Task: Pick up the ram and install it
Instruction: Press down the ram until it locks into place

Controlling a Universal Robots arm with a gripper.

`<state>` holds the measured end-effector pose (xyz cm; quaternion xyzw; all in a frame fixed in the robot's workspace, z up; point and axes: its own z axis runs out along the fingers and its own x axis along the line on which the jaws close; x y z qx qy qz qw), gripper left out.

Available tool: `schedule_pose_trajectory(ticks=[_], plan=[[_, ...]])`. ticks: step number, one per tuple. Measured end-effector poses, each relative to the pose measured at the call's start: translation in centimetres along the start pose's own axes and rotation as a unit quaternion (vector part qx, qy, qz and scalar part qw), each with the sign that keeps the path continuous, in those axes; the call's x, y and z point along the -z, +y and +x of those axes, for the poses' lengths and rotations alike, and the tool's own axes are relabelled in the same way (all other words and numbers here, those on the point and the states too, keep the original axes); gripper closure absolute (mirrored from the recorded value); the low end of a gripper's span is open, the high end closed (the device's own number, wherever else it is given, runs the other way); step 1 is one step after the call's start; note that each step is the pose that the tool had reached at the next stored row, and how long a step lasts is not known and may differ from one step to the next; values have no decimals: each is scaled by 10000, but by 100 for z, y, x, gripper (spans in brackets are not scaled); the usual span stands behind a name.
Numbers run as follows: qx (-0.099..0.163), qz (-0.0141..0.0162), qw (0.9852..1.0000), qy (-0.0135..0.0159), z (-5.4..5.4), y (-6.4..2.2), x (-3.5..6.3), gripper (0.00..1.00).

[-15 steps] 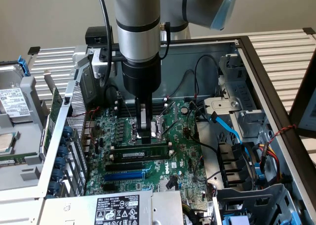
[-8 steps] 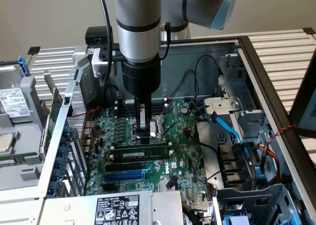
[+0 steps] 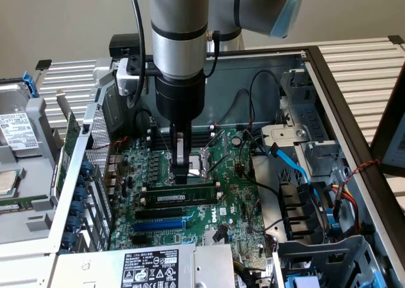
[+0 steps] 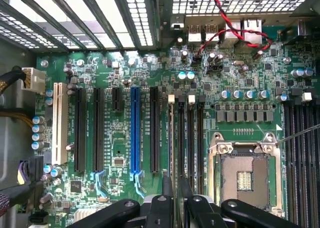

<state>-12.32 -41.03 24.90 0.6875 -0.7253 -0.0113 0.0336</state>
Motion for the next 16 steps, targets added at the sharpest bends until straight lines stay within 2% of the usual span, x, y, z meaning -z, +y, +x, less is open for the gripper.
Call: schedule_pose_trajectory(ticks=[3,4,5,11,16], plan=[[-2,0,10000,10,-10,0,-6,82],[-5,0,10000,16,-10,-1,-14,89],[-8,0,10000,25,-10,-1,-23,90],[-22,4,9999,100,-18,-5,-87,90],[-23,5,9999,108,-28,4,-115,90]])
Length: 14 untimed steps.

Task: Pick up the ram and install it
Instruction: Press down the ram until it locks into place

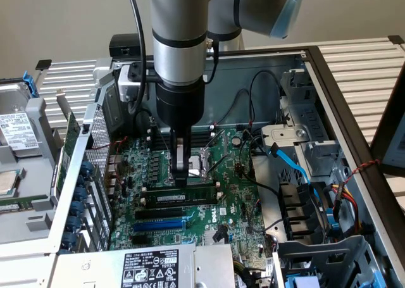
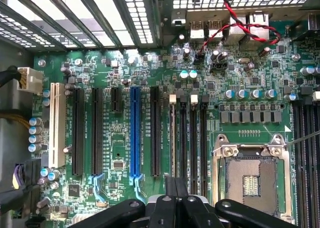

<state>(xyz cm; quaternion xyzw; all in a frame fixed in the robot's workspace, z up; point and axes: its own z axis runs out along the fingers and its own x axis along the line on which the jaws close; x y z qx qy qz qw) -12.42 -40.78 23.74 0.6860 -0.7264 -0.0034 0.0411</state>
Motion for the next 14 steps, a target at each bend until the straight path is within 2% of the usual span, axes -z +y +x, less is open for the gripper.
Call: schedule_pose_trajectory(ticks=[6,12,13,14], plan=[[28,34,10000,0,-4,14,-14,90],[364,63,9993,17,-3,16,-15,90],[400,70,9992,13,-2,16,-14,90],[410,71,9991,-5,3,15,-15,90]])
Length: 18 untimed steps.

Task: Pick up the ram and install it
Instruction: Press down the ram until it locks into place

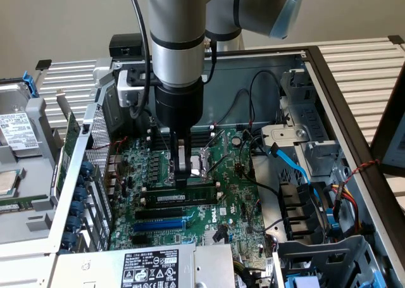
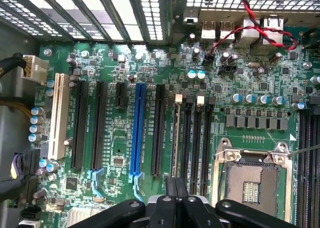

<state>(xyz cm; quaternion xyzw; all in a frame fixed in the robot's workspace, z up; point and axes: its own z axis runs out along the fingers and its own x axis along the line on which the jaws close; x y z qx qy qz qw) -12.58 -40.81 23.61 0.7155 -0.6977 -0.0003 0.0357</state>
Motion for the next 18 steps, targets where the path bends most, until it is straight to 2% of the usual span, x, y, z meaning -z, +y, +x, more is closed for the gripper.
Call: schedule_pose_trajectory(ticks=[1,2,4,5,18], plan=[[5,1,10000,-32,9,1,0,90],[8,1,10000,-81,21,1,0,90],[15,5,9998,-213,53,2,-2,90],[16,5,9997,-232,64,2,-3,90],[7,6,9997,-224,83,-22,-2,90]])
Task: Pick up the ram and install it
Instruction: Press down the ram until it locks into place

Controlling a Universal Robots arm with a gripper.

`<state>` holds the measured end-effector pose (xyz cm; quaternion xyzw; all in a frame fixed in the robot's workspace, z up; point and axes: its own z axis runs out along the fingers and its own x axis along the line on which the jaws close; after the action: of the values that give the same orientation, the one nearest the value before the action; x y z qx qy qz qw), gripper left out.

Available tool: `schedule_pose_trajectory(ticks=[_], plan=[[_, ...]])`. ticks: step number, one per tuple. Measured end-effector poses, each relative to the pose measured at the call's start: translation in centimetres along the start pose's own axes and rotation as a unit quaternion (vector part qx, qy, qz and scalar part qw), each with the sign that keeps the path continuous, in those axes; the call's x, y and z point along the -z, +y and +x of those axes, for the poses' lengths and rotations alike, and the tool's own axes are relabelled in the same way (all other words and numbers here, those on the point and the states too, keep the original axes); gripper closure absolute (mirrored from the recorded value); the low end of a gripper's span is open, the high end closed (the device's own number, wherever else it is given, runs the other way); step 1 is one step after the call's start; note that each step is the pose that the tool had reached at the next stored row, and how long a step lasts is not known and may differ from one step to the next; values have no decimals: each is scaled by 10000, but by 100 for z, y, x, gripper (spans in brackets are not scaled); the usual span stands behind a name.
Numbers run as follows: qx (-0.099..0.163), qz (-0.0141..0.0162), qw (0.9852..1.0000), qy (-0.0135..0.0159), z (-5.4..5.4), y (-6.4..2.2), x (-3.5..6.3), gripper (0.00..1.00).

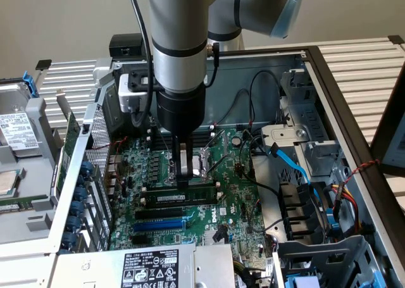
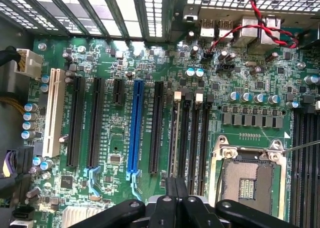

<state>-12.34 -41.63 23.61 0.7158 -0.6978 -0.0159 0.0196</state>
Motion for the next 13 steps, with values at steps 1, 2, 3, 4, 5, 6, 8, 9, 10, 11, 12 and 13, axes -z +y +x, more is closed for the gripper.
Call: schedule_pose_trajectory(ticks=[1,2,3,4,5,6,8,9,10,11,12,13], plan=[[-1,1,10000,2,1,-1,0,90],[-1,6,10000,3,1,-2,0,90],[-1,10,10000,3,1,-2,-1,90],[-1,14,10000,3,1,-3,-1,90],[0,17,10000,3,1,-3,-1,90],[0,18,10000,3,2,-3,-1,90],[-1,25,10000,8,2,-2,-2,90],[-2,34,10000,14,3,-2,-2,90],[-2,44,10000,21,3,-2,-2,90],[-2,57,10000,28,3,-3,-3,90],[-4,69,10000,34,2,-3,-4,90],[-5,71,10000,35,2,-3,-5,90]])
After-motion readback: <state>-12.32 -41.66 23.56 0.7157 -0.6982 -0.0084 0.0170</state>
